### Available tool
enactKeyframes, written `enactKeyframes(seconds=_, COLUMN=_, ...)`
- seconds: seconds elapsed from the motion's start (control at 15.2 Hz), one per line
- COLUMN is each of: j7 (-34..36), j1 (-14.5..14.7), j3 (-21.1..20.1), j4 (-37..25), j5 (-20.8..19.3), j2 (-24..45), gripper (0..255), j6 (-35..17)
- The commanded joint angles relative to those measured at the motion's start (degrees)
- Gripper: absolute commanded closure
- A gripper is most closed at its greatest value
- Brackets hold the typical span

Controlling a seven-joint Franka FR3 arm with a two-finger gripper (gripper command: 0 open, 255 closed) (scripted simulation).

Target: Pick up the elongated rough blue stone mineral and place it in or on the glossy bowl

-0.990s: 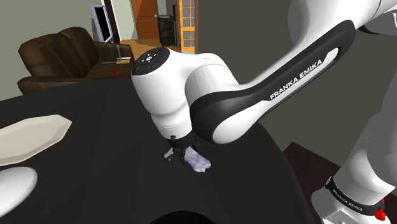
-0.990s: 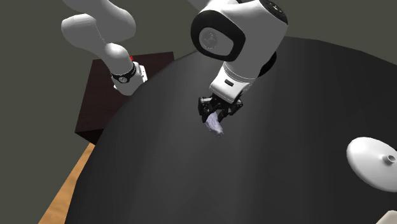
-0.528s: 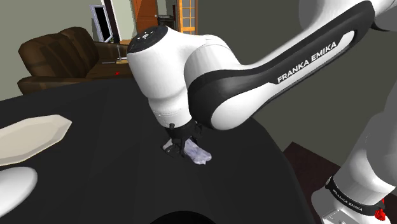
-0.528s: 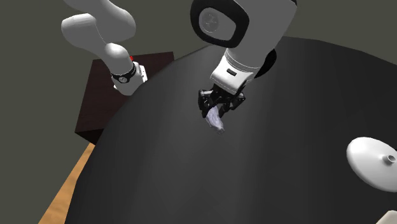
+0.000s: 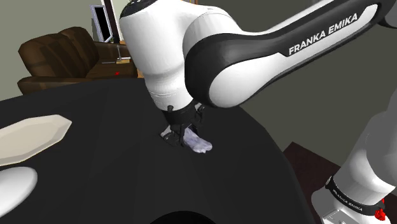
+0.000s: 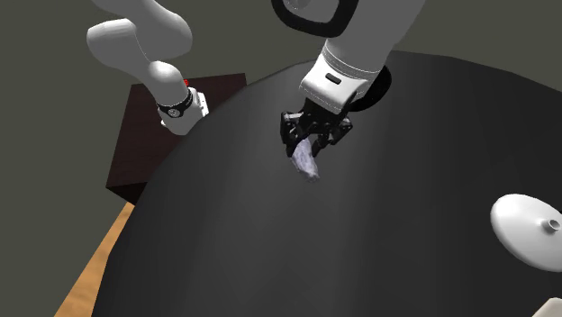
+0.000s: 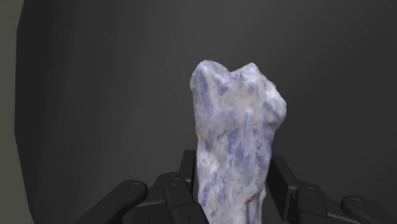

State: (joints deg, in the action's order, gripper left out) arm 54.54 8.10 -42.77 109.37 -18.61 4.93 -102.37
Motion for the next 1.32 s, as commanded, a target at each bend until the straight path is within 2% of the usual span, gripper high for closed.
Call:
enactKeyframes(seconds=0.0, j7=-0.5, j1=0.0, j3=-0.1, j4=-1.2, j5=0.4, j2=-0.4, gripper=255, j6=1.5)
enactKeyframes(seconds=1.06, j7=-3.8, j1=0.1, j3=-0.3, j4=-11.5, j5=1.7, j2=-1.8, gripper=255, j6=12.3)
enactKeyframes(seconds=1.25, j7=0.2, j1=2.5, j3=-2.3, j4=-12.2, j5=2.0, j2=-1.2, gripper=255, j6=13.7)
